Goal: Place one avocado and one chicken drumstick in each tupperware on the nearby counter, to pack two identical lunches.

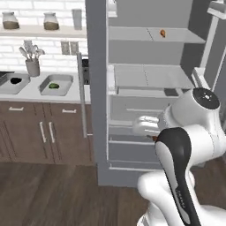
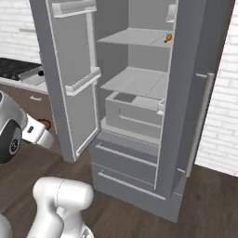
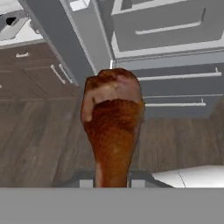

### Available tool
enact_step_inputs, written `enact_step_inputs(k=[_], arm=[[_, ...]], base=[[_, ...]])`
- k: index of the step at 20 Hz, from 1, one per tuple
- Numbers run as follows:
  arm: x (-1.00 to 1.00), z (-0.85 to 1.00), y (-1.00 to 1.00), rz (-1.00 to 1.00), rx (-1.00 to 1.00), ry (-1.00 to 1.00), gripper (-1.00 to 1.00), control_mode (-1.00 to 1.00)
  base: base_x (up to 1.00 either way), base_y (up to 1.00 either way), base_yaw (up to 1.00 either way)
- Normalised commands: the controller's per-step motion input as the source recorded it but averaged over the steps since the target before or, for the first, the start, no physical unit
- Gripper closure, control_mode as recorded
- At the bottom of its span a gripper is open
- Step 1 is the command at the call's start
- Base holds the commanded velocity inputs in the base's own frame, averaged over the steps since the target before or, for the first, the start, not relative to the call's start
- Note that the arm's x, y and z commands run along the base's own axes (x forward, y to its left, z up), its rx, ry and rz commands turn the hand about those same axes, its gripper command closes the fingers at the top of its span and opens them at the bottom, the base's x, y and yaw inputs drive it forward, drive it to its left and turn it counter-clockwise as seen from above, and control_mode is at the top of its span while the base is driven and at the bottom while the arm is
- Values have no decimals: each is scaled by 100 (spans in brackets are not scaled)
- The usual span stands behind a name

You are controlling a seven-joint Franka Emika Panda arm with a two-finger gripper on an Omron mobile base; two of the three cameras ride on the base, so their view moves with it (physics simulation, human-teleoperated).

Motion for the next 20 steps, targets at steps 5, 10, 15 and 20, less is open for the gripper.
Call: enact_step_inputs(k=[5, 10, 15, 20], arm=[[0, 0, 0, 0, 0, 0, 100, 100], [0, 0, 0, 0, 0, 0, 100, 100], [0, 0, 0, 0, 0, 0, 100, 100], [0, 0, 0, 0, 0, 0, 100, 100]], base=[[-26, 69, 76], [84, 53, 40], [100, -29, 11], [100, 21, 0]])
